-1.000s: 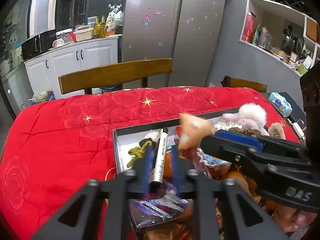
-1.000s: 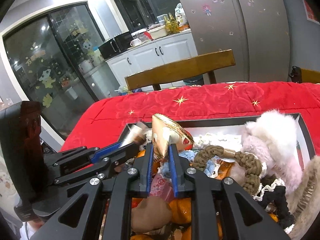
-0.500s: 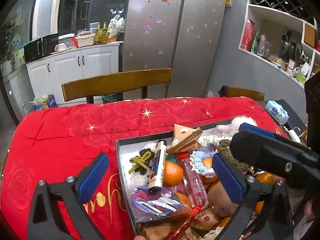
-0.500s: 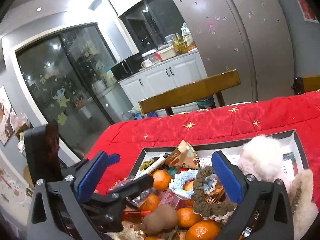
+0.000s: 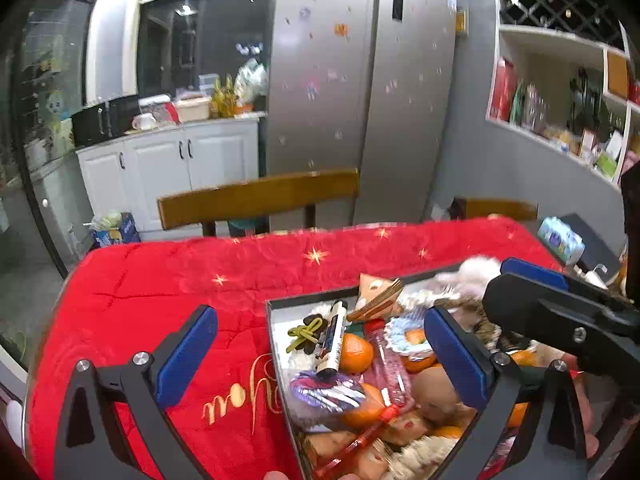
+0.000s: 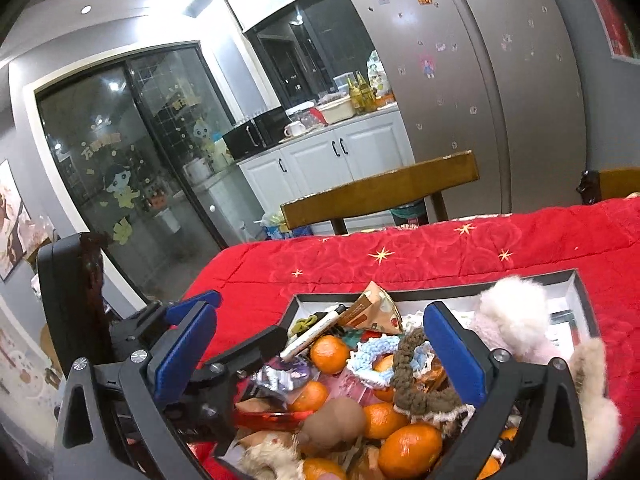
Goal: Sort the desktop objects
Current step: 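Withdraw both open tools from the box toward the loose items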
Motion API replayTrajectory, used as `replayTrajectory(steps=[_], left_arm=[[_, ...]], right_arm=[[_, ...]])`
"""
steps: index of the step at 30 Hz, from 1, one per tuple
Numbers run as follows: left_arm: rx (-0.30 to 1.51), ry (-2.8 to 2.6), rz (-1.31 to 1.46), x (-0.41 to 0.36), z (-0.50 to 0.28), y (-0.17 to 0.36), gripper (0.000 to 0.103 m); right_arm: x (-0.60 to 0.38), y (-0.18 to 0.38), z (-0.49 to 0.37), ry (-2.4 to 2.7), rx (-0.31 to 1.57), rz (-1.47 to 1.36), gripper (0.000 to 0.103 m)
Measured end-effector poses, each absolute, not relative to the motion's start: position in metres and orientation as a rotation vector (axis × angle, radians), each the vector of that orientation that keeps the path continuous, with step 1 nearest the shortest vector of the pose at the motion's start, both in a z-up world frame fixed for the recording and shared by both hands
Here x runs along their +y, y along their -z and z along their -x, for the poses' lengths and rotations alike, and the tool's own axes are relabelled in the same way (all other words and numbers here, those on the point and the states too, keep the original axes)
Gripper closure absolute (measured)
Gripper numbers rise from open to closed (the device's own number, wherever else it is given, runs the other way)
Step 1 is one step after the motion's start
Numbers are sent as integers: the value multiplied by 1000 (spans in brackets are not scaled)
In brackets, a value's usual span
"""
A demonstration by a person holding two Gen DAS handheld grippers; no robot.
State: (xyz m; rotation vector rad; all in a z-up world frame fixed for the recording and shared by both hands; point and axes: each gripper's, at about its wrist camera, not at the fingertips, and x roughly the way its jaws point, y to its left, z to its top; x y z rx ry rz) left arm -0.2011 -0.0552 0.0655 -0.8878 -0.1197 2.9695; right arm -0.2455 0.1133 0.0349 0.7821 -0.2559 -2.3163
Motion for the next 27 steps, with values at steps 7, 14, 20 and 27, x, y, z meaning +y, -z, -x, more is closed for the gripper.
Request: replayTrajectory(steps=[7, 14, 20, 27], left_arm=[[-117, -2984, 725, -39, 135, -98, 0], [-82, -2961, 674, -13, 76, -106, 0], [-43, -2945, 681, -5, 29, -94, 0], [21, -2898, 712, 5, 2, -80, 0]], right_arm=[[127, -66, 208, 2346, -243, -678, 0], [148, -78, 163, 2379, -222, -637, 0], [177, -79, 127, 2435, -256, -628, 0], [193, -71, 83, 2518, -231, -592, 0]])
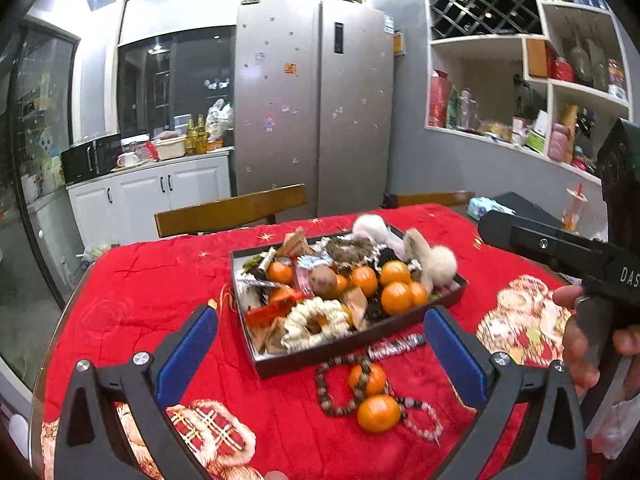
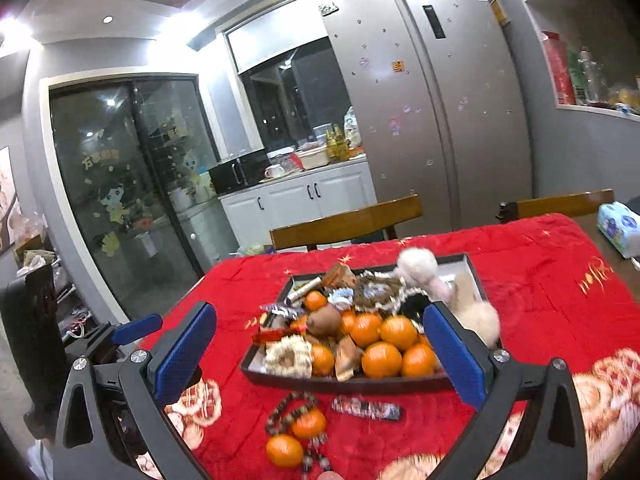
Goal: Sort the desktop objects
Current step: 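Withdraw both open tools from the box toward the loose items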
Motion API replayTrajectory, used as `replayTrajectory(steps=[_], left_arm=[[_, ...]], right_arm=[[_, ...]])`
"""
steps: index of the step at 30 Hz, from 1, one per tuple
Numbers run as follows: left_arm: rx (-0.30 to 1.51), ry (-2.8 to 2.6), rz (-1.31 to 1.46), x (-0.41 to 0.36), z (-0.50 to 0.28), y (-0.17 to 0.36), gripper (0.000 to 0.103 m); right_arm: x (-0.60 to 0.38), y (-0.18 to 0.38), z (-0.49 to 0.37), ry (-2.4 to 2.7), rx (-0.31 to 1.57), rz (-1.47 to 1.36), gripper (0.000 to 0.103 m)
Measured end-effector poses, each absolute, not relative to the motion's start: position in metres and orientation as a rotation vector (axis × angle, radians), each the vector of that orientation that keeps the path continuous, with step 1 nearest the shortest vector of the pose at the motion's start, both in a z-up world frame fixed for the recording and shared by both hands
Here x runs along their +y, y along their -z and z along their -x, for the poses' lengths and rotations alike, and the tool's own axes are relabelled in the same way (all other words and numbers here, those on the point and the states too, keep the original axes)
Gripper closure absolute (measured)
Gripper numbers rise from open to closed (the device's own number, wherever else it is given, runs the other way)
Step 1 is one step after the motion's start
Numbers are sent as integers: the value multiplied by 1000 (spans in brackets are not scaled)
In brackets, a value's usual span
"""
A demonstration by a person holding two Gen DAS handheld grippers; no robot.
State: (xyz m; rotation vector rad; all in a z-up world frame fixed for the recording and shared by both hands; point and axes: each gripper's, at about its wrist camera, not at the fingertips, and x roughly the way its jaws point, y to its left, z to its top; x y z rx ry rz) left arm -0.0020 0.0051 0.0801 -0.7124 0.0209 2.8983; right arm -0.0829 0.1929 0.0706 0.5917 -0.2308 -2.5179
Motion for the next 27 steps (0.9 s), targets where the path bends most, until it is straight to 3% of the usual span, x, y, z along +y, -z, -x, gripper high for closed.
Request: replayTrajectory(steps=[14, 27], left_arm=[[35, -2877, 777, 6, 13, -59, 0], [27, -2879, 998, -10, 62, -8, 0]], right_arm=[[217, -38, 59, 2555, -291, -608, 0], [214, -4, 110, 2450, -260, -829, 0]])
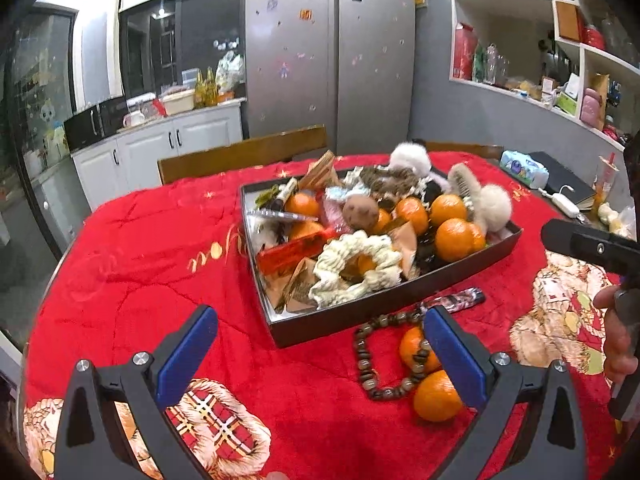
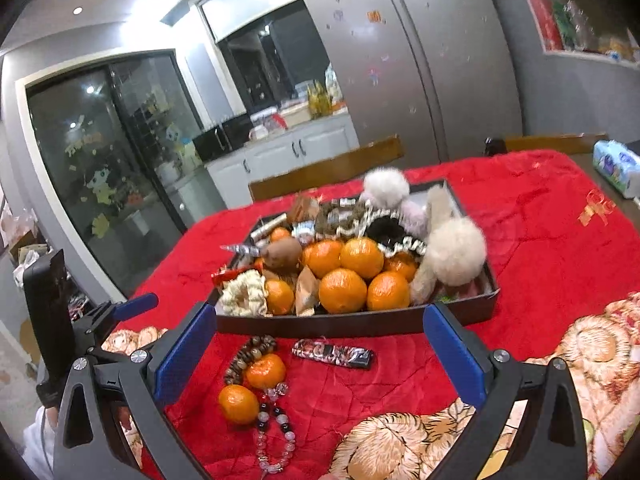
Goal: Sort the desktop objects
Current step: 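Withdraw both open tools from the box toward the loose items, then close the right tool on the wrapped candy bar while the left tool closes on the brown bead bracelet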
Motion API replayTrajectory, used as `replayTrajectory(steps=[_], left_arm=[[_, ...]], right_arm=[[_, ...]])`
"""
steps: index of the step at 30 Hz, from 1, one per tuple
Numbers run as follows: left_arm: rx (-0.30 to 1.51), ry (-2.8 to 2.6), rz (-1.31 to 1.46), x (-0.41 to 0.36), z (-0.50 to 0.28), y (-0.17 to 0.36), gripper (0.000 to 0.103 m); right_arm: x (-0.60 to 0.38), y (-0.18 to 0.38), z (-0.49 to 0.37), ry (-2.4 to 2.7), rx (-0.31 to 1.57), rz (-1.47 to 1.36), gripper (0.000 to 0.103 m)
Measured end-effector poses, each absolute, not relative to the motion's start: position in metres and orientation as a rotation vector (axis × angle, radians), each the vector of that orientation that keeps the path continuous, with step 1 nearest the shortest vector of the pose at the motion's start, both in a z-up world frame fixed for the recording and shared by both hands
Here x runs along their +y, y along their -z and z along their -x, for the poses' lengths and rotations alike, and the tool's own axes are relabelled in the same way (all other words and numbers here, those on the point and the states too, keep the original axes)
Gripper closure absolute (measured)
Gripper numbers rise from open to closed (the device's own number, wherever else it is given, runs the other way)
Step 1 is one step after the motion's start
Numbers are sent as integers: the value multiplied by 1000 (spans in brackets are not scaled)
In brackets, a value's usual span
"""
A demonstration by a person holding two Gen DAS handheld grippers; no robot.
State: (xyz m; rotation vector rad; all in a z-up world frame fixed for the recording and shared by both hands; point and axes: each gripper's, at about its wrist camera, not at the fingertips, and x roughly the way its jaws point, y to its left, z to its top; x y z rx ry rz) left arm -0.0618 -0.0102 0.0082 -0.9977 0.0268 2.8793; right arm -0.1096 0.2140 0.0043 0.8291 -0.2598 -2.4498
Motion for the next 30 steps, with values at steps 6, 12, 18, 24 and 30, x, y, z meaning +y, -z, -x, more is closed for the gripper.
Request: replayTrajectory(steps=[6, 12, 18, 24, 30], left_arm=[[73, -2824, 1104, -4, 77, 15, 0], [123, -2828, 1183, -2, 92, 32, 0], [101, -2777, 1301, -4, 104, 49, 0], [31, -2737, 1362, -11, 112, 56, 0], [14, -2752, 1371, -13, 112, 57, 0]], right_arm=[[202, 22, 129, 2390, -261, -967, 0], [188, 50, 142, 2326, -250, -1117, 0], [171, 66, 152, 2302, -199, -1198, 0], [156, 68, 151, 2371, -82, -1174, 0], [161, 65, 152, 2406, -89, -1170, 21]])
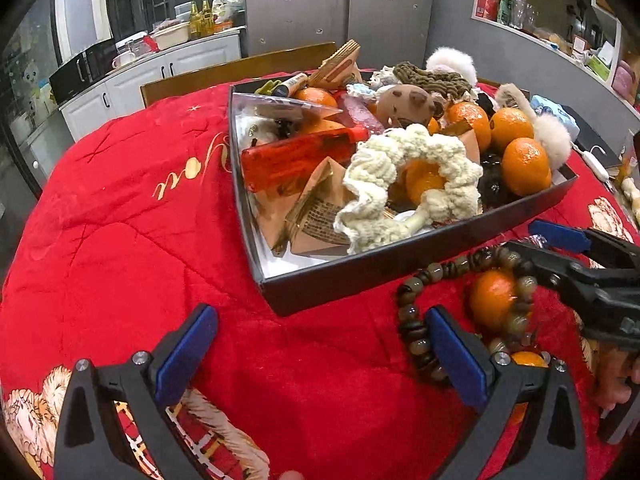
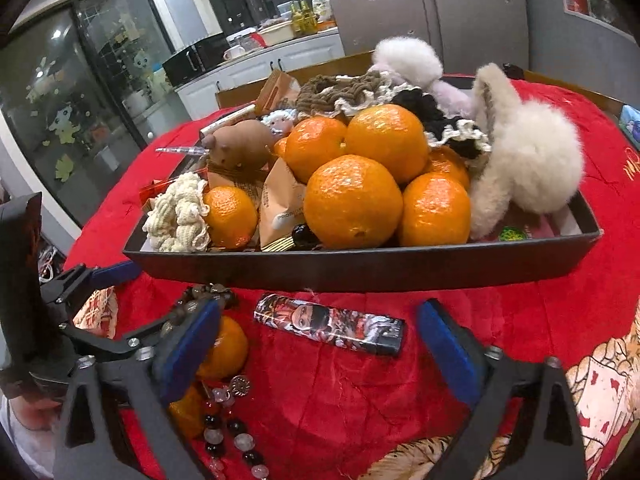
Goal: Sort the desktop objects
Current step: 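Close the right tool on the wrapped candy bar while the left tool closes on the brown bead bracelet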
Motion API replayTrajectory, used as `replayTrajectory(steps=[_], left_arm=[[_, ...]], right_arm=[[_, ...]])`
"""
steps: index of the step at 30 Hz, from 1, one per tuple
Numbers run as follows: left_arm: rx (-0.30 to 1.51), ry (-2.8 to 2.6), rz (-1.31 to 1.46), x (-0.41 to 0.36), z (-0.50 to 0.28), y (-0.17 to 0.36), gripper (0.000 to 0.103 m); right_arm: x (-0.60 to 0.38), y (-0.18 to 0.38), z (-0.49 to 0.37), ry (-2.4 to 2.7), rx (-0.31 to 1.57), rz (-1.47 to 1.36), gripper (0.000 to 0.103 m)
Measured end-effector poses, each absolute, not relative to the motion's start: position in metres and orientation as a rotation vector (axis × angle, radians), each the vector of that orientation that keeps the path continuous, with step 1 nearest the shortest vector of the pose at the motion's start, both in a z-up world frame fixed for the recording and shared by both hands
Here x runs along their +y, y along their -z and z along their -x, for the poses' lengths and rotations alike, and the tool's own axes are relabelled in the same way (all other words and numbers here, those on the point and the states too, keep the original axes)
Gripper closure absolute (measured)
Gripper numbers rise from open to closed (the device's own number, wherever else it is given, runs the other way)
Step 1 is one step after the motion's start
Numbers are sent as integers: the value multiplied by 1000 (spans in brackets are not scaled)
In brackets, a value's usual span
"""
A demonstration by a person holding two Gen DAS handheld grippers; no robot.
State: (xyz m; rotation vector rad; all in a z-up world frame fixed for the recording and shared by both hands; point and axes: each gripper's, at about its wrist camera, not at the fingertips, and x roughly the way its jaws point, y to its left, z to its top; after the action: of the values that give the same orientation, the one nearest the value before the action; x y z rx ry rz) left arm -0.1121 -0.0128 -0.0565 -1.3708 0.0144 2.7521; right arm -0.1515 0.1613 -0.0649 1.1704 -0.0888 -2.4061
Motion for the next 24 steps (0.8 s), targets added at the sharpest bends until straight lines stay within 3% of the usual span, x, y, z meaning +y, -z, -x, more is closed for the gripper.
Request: replayTrajectory(steps=[2, 4, 7, 12, 14, 24], left_arm=[[5, -2766, 1376, -15, 112, 56, 0], [-1, -2765, 1376, -15, 112, 56, 0], [-1, -2767, 1356, -14, 110, 54, 8], [24, -2760, 1299, -9, 104, 48, 43], [55, -2766, 1289, -6, 100, 47, 48], [-110, -2766, 1256, -33, 88, 45, 72]], right_arm=[[161, 64, 152, 2448, -69, -1186, 38], [160, 63, 151, 2460, -25, -1187, 41], [161, 63, 149, 2458, -9, -1181, 49], [169, 62, 147, 2412, -44, -1166, 65], [177, 63, 141, 2384, -76, -1161, 74], [196, 59, 113, 2276, -131, -1109, 87]])
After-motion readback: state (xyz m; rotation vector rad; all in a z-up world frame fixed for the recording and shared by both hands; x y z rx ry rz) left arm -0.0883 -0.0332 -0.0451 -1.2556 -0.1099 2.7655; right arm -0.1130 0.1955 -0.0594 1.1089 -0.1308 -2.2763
